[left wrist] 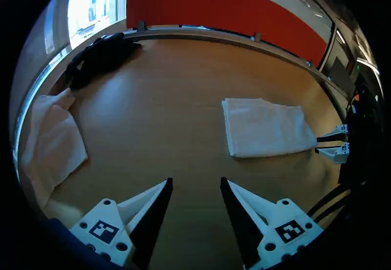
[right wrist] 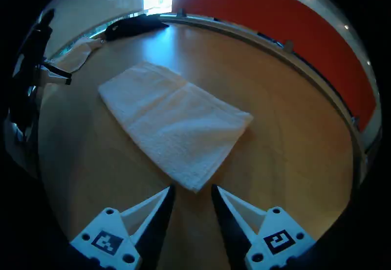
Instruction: Fold towel
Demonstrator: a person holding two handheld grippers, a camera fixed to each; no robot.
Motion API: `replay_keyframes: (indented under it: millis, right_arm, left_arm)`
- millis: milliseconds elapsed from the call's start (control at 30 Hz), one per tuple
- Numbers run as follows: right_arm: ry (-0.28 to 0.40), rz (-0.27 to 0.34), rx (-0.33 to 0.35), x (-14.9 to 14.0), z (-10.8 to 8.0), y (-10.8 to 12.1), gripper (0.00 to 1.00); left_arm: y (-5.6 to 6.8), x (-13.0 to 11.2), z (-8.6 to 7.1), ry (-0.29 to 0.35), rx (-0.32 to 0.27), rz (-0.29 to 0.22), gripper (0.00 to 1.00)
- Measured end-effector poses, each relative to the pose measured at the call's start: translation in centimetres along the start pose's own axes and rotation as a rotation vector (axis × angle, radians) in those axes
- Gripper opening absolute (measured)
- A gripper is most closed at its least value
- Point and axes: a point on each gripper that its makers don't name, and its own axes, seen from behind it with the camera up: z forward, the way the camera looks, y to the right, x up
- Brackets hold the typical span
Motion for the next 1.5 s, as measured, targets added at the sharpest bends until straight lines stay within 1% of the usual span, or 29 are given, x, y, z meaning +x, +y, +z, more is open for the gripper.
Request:
replay_keyframes:
  millis: [333,400,533,633,867,1000,1167,1500]
  right_arm:
    - [-0.004,-0.006,0.011,-0.2,0.3,0.0,0.27]
    - [-0.004,-0.008,0.012,-0.2,0.3,0.0,0.24]
    - [-0.003,-0.008,0.015,-0.1,0.3,-0.1,0.11]
    - [0.001,-0.011,0.014,0.1,0.3,-0.2,0.06]
    - [0.012,-0.02,0.0,0.6,0.0,0.0,0.05]
    - [0.033,-0.026,-0.007,1.8,-0.5,0.0,0.05]
    - [0.069,-0.047,-0.016,4.1,-1.4,-0.1,0.05]
    - [0.154,-0.114,-0.021,10.1,-2.6,-0.9,0.05]
  left_arm:
    - [0.1,-0.5,-0.2,-0.004,-0.003,-0.002,0.71]
    - [0.1,-0.5,-0.3,-0.004,-0.003,-0.004,0.71]
    - [-0.1,-0.6,-0.3,-0.005,-0.002,-0.006,0.71]
    - [-0.1,-0.6,-0.3,-0.006,-0.001,-0.005,0.71]
    - [-0.1,-0.7,-0.3,-0.007,-0.002,-0.008,0.71]
    - [-0.2,-0.6,-0.3,-0.005,-0.001,-0.008,0.72]
    - [-0.4,-0.5,-0.4,-0.003,0.002,-0.012,0.71]
    - [-0.6,-0.5,-0.6,0.003,0.002,-0.026,0.71]
